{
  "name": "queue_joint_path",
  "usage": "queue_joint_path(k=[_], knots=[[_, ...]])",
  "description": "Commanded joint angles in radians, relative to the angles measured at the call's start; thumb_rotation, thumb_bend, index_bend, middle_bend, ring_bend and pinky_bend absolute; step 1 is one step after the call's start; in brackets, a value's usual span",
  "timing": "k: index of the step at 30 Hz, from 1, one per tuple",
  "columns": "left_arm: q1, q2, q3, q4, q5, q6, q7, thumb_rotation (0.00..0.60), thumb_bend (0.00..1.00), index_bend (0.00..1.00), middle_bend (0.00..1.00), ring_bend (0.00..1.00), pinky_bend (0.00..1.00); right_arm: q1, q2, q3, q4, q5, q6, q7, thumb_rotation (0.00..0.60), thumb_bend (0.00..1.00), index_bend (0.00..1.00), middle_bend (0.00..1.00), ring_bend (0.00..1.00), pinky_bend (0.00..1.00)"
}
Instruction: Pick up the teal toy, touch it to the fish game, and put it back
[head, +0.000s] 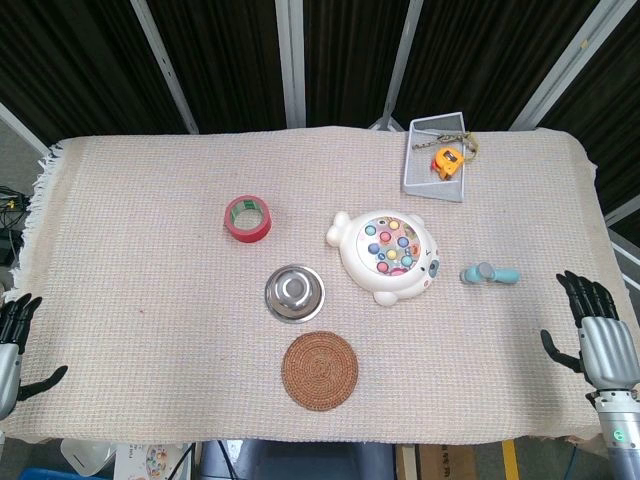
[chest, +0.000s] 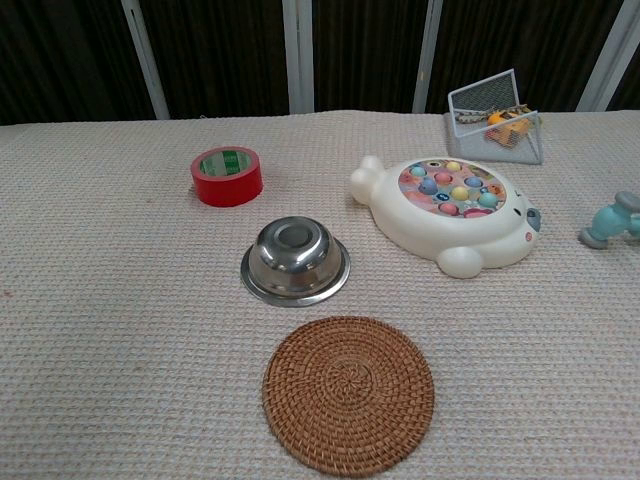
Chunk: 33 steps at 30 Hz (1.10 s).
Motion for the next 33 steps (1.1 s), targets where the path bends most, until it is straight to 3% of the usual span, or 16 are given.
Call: queue_joint_path(k=[1,15,33], knots=[[0.000,0.000,-0.001,-0.001,-0.002,-0.001,0.001,0.600,0.16,0.07,0.00,0.00,0.00,0.002,-0.001,0.001,-0.001,0.001,-0.003,-0.001,0.600,0.40,0.08,0.08,0.00,0.00],[0.028,-0.017,-0.005,0.007,0.046,0.088,0.017,0.600,0.16,0.07,0.00,0.00,0.00,0.002,-0.010,-0.003,0.016,-0.002,-0.006,0.018,0.600,0.40,0.08,0.08,0.00,0.00],[-0.049,0.038,-0.006,-0.048,0.092,-0.015,0.087,0.600,0.16,0.08,0.02,0.00,0.00,0.020,0.002,0.007,0.038,0.007,-0.035,0.059,0.600,0.40,0.07,0.08,0.00,0.00]])
